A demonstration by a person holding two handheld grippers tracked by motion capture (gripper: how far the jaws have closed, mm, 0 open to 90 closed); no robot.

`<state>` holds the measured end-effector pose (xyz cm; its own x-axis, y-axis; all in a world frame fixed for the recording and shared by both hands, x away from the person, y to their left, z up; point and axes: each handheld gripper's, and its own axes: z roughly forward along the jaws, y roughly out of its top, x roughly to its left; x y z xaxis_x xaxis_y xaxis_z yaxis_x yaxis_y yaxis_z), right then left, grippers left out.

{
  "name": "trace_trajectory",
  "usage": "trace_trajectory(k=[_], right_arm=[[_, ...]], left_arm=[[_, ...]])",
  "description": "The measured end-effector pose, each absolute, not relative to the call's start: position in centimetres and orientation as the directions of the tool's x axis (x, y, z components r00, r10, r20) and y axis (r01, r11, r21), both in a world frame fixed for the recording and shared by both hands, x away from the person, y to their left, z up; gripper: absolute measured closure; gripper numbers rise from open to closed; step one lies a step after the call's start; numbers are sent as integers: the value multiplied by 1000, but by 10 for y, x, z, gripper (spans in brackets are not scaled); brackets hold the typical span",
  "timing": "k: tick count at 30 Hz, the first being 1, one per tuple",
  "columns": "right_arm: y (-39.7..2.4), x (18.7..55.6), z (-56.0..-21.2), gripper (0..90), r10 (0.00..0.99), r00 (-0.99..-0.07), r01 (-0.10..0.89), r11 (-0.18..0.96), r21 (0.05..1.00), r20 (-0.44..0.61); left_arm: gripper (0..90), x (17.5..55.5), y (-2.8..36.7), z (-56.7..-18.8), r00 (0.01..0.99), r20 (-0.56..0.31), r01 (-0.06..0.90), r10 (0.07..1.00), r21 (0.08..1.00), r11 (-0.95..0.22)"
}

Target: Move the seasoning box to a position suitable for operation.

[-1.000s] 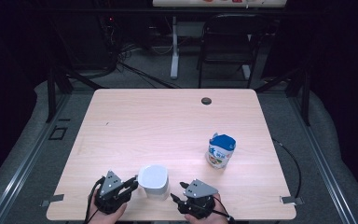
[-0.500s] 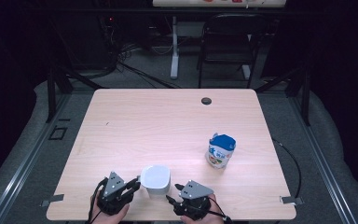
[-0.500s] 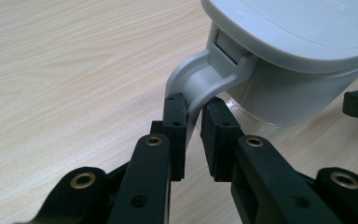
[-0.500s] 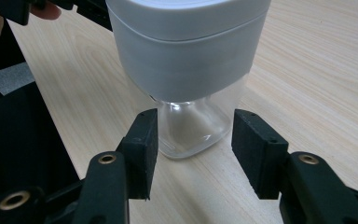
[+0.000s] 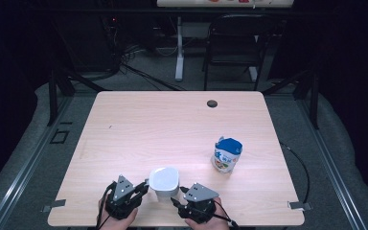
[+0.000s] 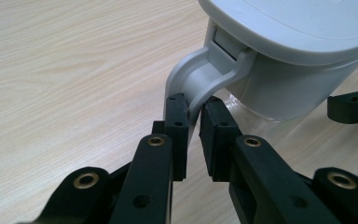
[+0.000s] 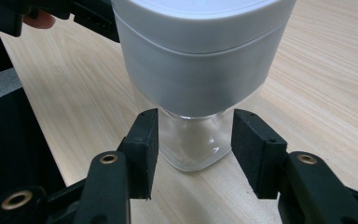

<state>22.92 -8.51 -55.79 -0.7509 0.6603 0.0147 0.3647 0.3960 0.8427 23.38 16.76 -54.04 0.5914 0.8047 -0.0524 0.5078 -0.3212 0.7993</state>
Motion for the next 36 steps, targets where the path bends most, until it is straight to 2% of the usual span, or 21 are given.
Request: trace_trajectory(k=[10,21,36], right_arm=[[-86,230,-559,519,665,-747,369,389,844,20],[-87,228,-558,518,659,-752,359,399,844,9],[-91,226,-556,518,664,-748,361,389,848,14]], left_arm=[[795,235,170,-541,601,-71,499,796,811,-304],[660,229,180,-532,609,-100,484,787,833,-269],[622,236,190,-512,609,-106,466,786,850,-247]])
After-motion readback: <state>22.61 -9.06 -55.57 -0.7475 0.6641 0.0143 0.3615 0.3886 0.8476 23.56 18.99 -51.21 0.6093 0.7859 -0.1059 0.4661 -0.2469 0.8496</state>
